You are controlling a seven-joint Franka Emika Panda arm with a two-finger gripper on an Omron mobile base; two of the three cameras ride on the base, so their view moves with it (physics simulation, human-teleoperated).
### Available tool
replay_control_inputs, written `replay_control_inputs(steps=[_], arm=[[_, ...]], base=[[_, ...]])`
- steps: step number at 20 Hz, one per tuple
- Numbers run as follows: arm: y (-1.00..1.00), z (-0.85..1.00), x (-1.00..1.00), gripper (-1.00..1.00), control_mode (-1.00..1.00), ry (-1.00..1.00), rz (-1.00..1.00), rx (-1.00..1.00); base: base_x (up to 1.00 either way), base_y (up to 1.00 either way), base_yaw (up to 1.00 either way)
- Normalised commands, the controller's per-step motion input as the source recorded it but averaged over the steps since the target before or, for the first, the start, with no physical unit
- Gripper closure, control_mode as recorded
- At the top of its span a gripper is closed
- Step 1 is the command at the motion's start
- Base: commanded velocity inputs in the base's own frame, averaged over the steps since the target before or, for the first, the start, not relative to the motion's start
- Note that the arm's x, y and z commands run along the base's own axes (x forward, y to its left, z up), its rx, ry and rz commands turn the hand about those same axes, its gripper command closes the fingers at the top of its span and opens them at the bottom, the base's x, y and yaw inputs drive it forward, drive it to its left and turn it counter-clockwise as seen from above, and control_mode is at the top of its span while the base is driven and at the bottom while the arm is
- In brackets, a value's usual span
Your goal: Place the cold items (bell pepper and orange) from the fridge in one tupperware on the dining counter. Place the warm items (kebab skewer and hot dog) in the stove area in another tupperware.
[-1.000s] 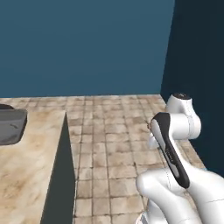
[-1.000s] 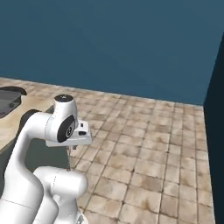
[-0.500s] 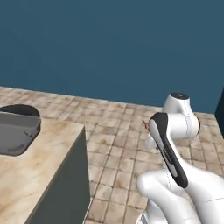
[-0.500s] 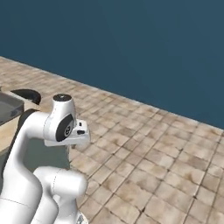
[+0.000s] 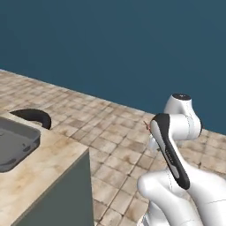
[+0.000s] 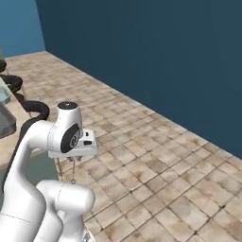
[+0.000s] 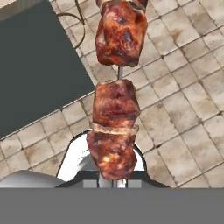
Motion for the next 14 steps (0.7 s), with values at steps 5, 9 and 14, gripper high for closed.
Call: replay_control_inputs(steps=[5, 9, 14], arm=[[0.00, 0.00, 0.00, 1.00, 1.00, 0.00, 0.00, 0.00], [0.00, 0.00, 0.00, 1.00, 1.00, 0.00, 0.00, 0.00], [0.00, 0.00, 0.00, 1.00, 1.00, 0.00, 0.00, 0.00]], base=[[1.00, -0.88, 0.48], [1.00, -0.91, 0.50], [1.00, -0.68, 0.64]])
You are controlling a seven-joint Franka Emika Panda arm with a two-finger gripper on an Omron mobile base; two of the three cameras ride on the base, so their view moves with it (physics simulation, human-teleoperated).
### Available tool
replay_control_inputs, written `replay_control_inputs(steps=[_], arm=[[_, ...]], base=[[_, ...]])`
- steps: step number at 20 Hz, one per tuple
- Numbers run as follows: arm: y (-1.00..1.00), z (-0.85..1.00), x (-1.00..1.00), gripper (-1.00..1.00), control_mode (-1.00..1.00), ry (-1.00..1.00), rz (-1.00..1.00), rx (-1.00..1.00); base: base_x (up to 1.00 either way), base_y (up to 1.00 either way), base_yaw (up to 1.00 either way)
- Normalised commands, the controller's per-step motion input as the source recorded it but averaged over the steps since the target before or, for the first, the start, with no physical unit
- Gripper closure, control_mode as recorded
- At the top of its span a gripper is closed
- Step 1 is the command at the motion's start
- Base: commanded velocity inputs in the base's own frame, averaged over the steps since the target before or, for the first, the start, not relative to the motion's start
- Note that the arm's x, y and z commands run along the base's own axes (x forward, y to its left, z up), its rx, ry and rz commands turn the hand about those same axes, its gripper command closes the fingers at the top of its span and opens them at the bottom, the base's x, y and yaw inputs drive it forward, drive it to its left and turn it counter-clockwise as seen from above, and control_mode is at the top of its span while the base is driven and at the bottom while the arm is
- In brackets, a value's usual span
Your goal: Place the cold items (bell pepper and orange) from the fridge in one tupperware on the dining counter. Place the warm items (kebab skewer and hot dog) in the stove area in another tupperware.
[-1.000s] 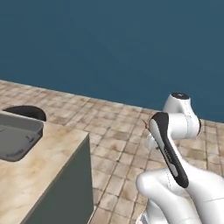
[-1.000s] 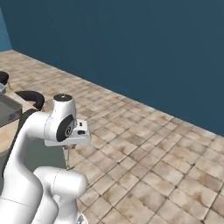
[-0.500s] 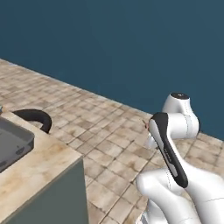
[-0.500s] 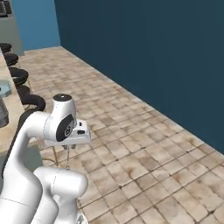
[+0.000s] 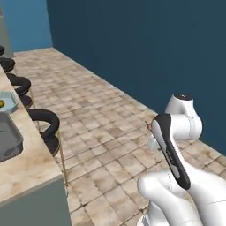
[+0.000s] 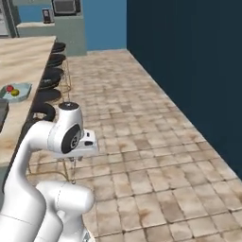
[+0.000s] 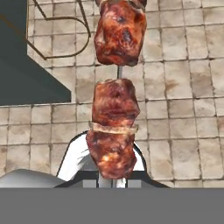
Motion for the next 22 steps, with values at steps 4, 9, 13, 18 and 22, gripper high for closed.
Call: replay_control_inputs(steps=[4, 9, 13, 18, 22], arm=[[0.00, 0.00, 0.00, 1.00, 1.00, 0.00, 0.00, 0.00], [0.00, 0.00, 0.00, 1.00, 1.00, 0.00, 0.00, 0.00], [0.00, 0.00, 0.00, 1.00, 1.00, 0.00, 0.00, 0.00], [0.00, 0.00, 0.00, 1.00, 1.00, 0.00, 0.00, 0.00], [0.00, 0.00, 0.00, 1.00, 1.00, 0.00, 0.00, 0.00]], base=[[0.94, -0.35, 0.80], [0.74, -0.33, 0.84], [0.61, -0.30, 0.87], [0.43, -0.33, 0.87], [0.31, -0.49, 0.82]])
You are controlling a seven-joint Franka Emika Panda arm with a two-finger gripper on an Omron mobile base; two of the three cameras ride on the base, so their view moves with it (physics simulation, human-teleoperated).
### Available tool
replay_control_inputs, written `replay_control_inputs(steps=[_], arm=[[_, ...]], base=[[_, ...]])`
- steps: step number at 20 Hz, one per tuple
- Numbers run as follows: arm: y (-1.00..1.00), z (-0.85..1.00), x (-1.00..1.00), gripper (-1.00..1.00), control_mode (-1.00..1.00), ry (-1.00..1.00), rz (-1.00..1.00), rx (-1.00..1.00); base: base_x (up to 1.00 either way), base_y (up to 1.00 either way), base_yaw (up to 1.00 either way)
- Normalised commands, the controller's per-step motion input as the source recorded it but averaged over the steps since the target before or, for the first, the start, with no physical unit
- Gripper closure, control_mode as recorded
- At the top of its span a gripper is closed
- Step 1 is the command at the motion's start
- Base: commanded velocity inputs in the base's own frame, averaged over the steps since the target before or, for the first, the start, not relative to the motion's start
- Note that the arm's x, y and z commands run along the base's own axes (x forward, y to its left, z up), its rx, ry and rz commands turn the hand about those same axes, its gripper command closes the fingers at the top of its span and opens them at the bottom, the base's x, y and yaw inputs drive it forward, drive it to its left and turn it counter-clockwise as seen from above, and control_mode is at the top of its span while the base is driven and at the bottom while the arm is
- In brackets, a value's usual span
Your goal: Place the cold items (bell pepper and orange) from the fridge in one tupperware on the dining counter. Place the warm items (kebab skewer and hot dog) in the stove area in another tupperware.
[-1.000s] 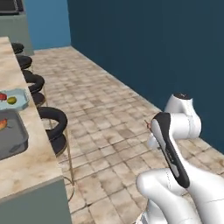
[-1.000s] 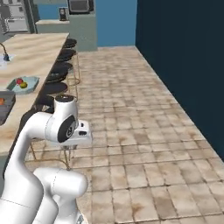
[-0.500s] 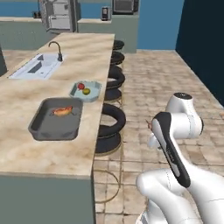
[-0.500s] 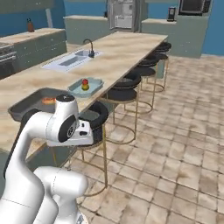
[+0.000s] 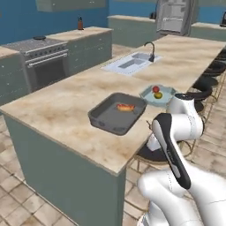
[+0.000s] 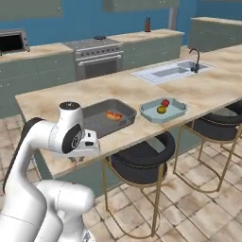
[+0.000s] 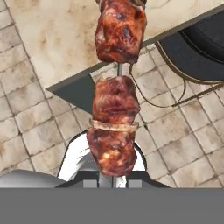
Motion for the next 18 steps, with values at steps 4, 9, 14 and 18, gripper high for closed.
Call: replay_control_inputs(steps=[4, 9, 14, 18], arm=[[0.00, 0.00, 0.00, 1.00, 1.00, 0.00, 0.00, 0.00], [0.00, 0.00, 0.00, 1.00, 1.00, 0.00, 0.00, 0.00], [0.00, 0.00, 0.00, 1.00, 1.00, 0.00, 0.00, 0.00], [0.00, 0.00, 0.00, 1.00, 1.00, 0.00, 0.00, 0.00]], base=[[0.17, -0.61, 0.79], [0.17, -0.88, 0.59], [0.25, -0.73, 0.19], [0.07, -0.02, 0.01]])
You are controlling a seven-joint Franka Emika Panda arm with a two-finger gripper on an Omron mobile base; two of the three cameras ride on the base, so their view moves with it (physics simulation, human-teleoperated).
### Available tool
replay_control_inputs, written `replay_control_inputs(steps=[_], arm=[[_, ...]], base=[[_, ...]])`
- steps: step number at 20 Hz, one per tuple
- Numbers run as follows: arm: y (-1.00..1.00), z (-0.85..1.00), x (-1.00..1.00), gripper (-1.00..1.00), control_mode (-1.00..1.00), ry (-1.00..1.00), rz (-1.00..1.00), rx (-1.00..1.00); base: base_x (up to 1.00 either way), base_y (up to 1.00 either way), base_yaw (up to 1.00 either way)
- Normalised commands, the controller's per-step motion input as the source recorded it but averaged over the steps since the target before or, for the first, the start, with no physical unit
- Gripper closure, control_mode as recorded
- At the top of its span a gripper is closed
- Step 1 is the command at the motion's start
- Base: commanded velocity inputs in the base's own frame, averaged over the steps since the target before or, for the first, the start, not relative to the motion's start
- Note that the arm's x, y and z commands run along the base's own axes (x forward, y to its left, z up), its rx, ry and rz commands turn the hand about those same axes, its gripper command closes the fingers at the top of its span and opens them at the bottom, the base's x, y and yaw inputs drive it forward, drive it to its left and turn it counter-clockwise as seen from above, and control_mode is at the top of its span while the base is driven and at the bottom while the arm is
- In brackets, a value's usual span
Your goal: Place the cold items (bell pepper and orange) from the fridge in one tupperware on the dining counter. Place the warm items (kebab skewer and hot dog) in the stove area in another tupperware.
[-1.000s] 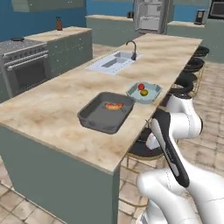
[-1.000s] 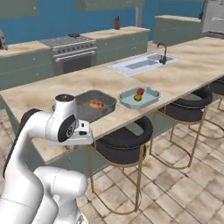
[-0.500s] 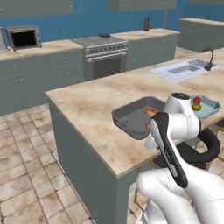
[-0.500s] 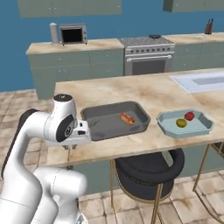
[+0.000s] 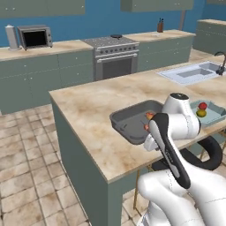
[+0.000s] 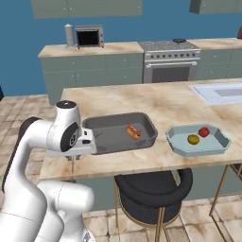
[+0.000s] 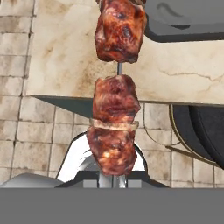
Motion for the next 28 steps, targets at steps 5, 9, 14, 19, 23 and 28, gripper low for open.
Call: replay_control_inputs(steps=[5, 9, 14, 19, 23, 28], arm=[[0.00, 0.00, 0.00, 1.00, 1.00, 0.00, 0.00, 0.00], [0.00, 0.00, 0.15, 1.00, -1.00, 0.01, 0.02, 0.00], [0.00, 0.14, 0.55, 1.00, -1.00, 0.03, 0.11, -0.02], [-0.11, 0.18, 0.83, 1.00, -1.00, 0.00, 0.19, -0.09], [-0.49, 0.02, 1.00, 1.00, -1.00, 0.04, 0.43, 0.00], [-0.57, 0.00, 1.00, 1.00, -1.00, 0.17, 0.53, 0.00]], base=[[0.24, 0.01, 0.01], [0.27, 0.04, 0.00], [0.00, 0.00, 0.00], [0.00, 0.00, 0.00], [0.00, 0.00, 0.00], [0.00, 0.00, 0.00]])
